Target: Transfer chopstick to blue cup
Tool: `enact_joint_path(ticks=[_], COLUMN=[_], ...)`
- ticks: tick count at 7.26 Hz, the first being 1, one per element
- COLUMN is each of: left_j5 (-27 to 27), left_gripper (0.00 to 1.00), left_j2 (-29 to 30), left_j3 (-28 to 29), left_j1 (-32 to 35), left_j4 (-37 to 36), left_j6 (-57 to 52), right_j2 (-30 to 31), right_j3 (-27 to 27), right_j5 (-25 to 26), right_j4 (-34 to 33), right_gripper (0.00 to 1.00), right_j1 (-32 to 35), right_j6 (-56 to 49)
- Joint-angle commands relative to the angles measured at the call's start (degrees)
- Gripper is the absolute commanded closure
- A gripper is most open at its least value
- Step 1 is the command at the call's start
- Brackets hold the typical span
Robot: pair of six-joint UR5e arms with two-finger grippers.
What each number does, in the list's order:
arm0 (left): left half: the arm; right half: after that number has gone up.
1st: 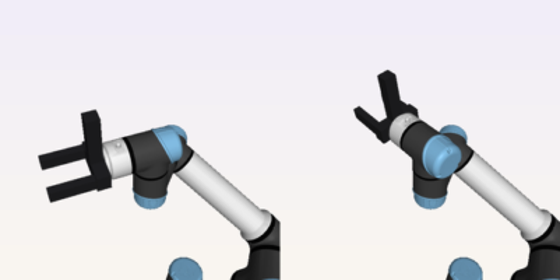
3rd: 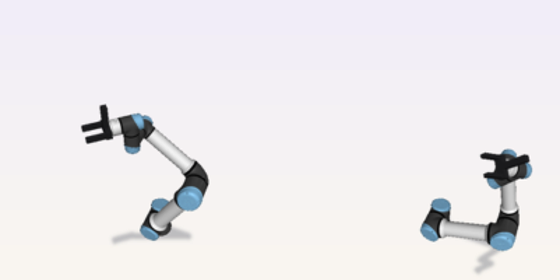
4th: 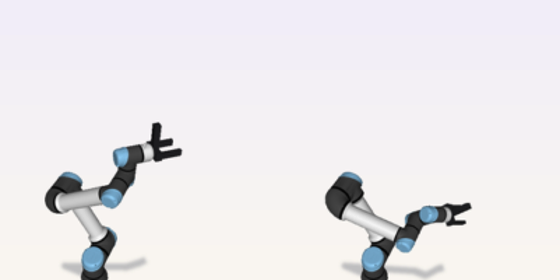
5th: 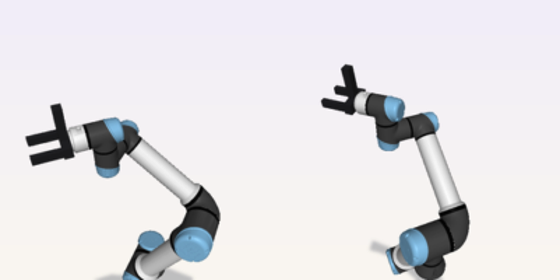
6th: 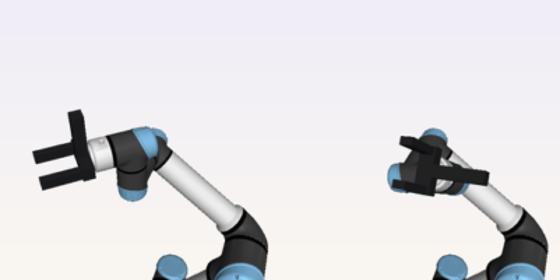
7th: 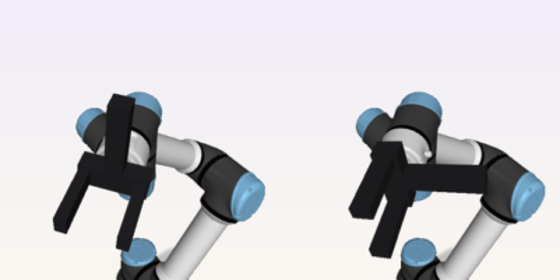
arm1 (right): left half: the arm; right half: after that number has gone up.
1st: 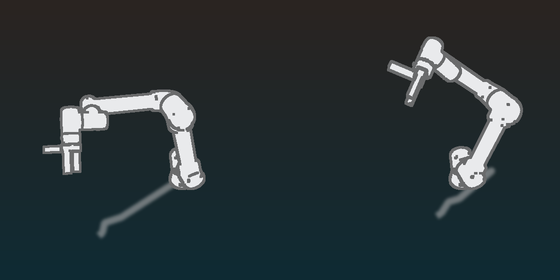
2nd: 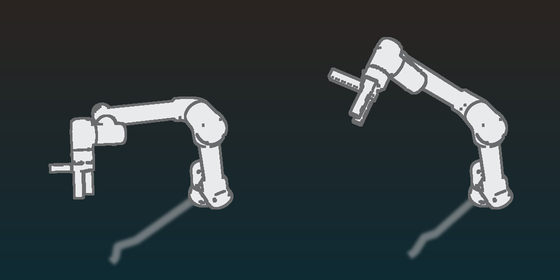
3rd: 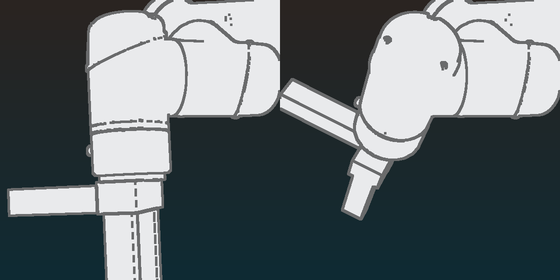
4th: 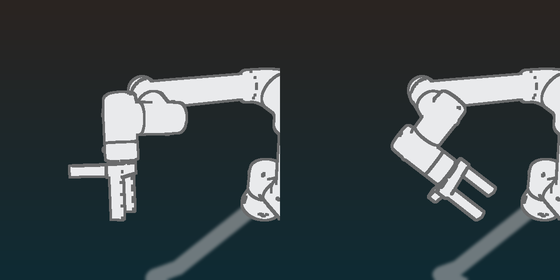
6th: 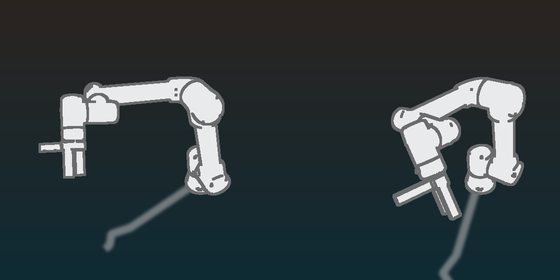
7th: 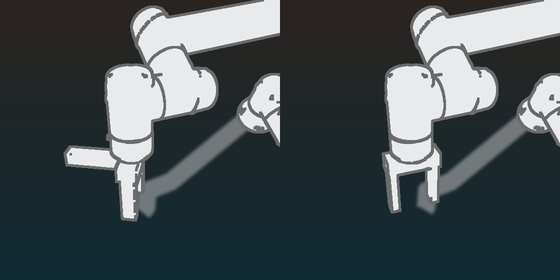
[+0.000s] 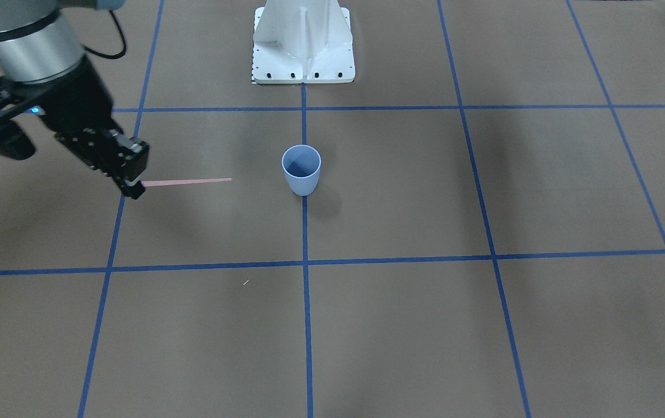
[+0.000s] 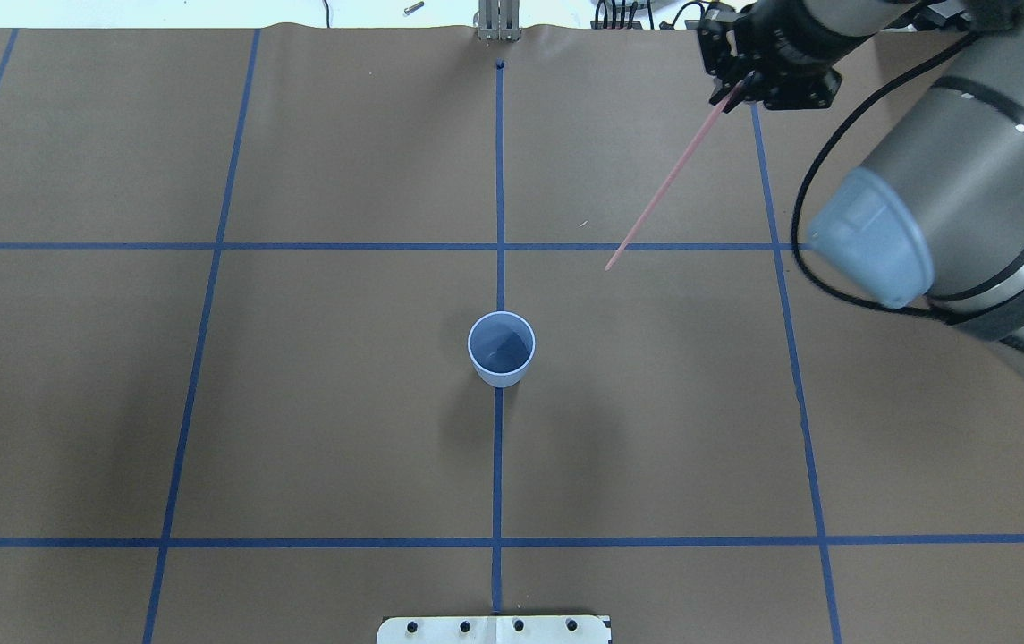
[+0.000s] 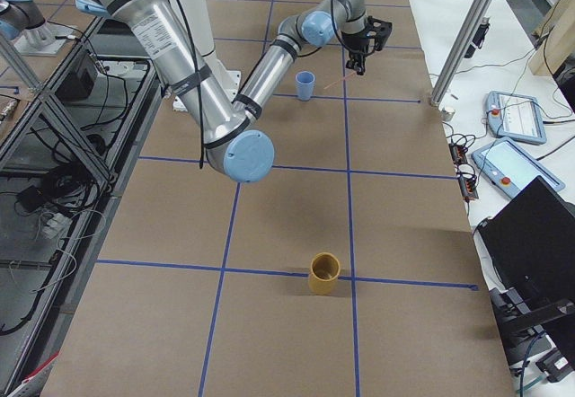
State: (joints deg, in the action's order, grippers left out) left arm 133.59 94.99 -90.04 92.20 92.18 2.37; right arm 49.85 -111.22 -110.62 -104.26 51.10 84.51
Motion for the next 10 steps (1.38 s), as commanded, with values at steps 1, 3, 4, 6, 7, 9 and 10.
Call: enact_joint_path(ticks=[1,3,4,6,7,9,10], left_j5=[0.1,0.1,0.1,0.2,0.2,0.2,0.2], left_gripper=[0.02,0.02,0.02,0.02,0.02,0.02,0.02], left_j2=[-0.1,0.0,0.0,0.0,0.0,0.0,0.0], left_j3=[0.2,0.3,0.2,0.2,0.2,0.1,0.0], left_j1=[-0.1,-0.2,-0.2,-0.3,-0.3,-0.3,-0.3], left_j4=[0.0,0.0,0.0,0.1,0.1,0.1,0.1], left_j6=[0.0,0.0,0.7,1.1,1.1,1.1,1.1], right_j2=[-7.0,-10.4,-10.4,-10.3,-9.8,-9.5,-9.6], right_j3=[1.2,4.7,4.6,4.3,4.5,5.0,5.2], right_j5=[9.9,11.5,11.6,13.1,16.6,18.7,20.9], right_j4=[-7.2,-8.9,-9.0,-12.2,-12.1,-11.8,-11.8], right_gripper=[1.00,1.00,1.00,1.00,1.00,0.93,0.50], right_j1=[-9.0,-11.5,-12.0,-14.6,-17.1,-19.5,-20.6], right_j6=[9.6,12.8,13.1,13.4,13.4,14.7,15.0])
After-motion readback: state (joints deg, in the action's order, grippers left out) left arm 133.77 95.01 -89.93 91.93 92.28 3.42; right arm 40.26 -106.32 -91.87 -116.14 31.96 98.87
